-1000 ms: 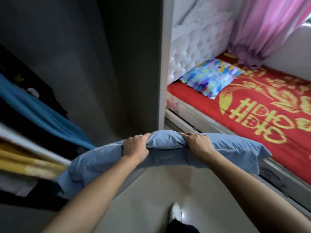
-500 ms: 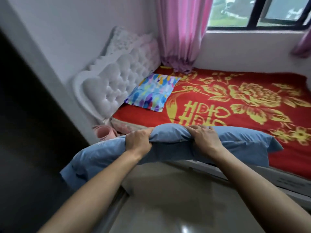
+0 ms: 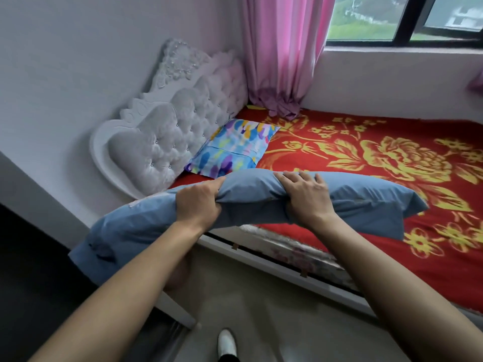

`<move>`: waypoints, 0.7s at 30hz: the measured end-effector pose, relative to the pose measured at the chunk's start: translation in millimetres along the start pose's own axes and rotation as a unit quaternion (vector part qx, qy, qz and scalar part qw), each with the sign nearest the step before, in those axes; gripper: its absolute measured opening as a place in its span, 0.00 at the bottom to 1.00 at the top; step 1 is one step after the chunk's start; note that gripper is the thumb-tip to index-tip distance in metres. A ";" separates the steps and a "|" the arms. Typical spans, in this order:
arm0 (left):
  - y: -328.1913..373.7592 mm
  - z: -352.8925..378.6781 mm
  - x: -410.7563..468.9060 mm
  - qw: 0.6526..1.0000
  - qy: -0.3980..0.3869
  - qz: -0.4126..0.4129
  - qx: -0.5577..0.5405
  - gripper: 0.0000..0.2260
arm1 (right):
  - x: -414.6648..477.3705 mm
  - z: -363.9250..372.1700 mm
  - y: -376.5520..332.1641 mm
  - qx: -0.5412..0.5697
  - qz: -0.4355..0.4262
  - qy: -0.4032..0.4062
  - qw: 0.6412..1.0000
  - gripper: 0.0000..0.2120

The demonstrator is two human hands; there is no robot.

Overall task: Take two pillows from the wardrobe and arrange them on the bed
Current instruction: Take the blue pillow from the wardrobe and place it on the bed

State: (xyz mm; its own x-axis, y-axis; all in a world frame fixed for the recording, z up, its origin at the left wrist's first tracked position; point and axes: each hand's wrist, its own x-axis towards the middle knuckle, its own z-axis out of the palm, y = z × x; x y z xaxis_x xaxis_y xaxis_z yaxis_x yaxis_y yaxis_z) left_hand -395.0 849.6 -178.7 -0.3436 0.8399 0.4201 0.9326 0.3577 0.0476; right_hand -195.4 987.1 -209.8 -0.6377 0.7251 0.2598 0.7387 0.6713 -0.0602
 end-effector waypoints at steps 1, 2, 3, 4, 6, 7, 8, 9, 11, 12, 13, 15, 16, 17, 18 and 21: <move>-10.6 6.9 10.2 1.000 0.001 -0.001 0.002 0.29 | 14.5 4.9 -4.3 0.001 -0.004 -0.002 1.000 0.26; -25.1 16.7 24.5 1.000 0.001 -0.002 0.001 0.28 | 35.3 12.1 -10.3 -0.001 -0.009 -0.002 1.000 0.26; -36.1 24.4 36.7 1.000 -0.003 -0.001 -0.002 0.28 | 52.2 17.3 -14.7 -0.004 -0.012 -0.003 1.000 0.26; -43.0 29.8 45.5 1.000 -0.007 0.001 -0.003 0.27 | 63.7 21.0 -17.4 -0.005 -0.012 -0.005 1.000 0.25; -65.1 44.6 72.6 1.000 -0.016 -0.002 -0.011 0.25 | 100.9 33.8 -26.4 -0.003 -0.014 -0.017 1.000 0.26; -77.0 52.3 88.2 1.000 -0.026 -0.007 -0.015 0.25 | 120.7 39.5 -31.3 -0.003 -0.014 -0.026 1.000 0.26; -88.7 60.5 104.2 0.999 -0.035 -0.012 -0.017 0.24 | 140.1 45.0 -35.1 -0.005 -0.018 -0.035 0.999 0.26; -99.3 68.3 120.9 0.999 -0.040 -0.015 -0.020 0.23 | 159.3 50.7 -38.1 -0.006 -0.022 -0.041 0.999 0.26; -116.3 84.1 155.2 0.998 -0.047 -0.015 -0.031 0.20 | 195.5 60.1 -39.3 -0.004 -0.020 -0.046 0.999 0.26; -121.3 92.1 171.9 0.998 -0.050 -0.010 -0.034 0.19 | 210.8 65.4 -37.7 -0.005 -0.016 -0.047 0.999 0.26; -124.1 100.1 187.0 0.998 -0.054 -0.003 -0.034 0.20 | 224.0 70.0 -35.6 -0.007 -0.013 -0.048 0.999 0.26; -125.6 114.6 214.8 0.997 -0.066 0.009 -0.041 0.21 | 247.5 78.0 -27.4 -0.006 0.000 -0.053 0.999 0.27; -125.0 122.7 228.8 0.996 -0.073 0.015 -0.044 0.22 | 258.6 82.4 -21.3 -0.006 0.008 -0.052 0.999 0.27; -124.0 131.8 243.2 0.996 -0.077 0.021 -0.047 0.23 | 270.0 87.2 -14.4 -0.009 0.014 -0.049 0.999 0.27; -123.1 141.2 258.6 0.995 -0.082 0.026 -0.051 0.23 | 282.8 92.1 -6.7 -0.012 0.019 -0.044 0.999 0.27; -120.2 168.6 310.5 0.993 -0.091 0.037 -0.057 0.21 | 330.2 107.7 17.0 -0.012 0.034 -0.034 0.999 0.26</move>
State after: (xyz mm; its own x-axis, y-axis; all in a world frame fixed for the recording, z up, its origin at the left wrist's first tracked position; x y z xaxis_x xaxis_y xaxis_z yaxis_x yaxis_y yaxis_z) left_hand -632.3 1136.3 -206.7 -0.2775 0.9261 0.2556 0.9591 0.2517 0.1292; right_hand -416.9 1254.4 -228.9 -0.5982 0.7783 0.1905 0.7855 0.6166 -0.0526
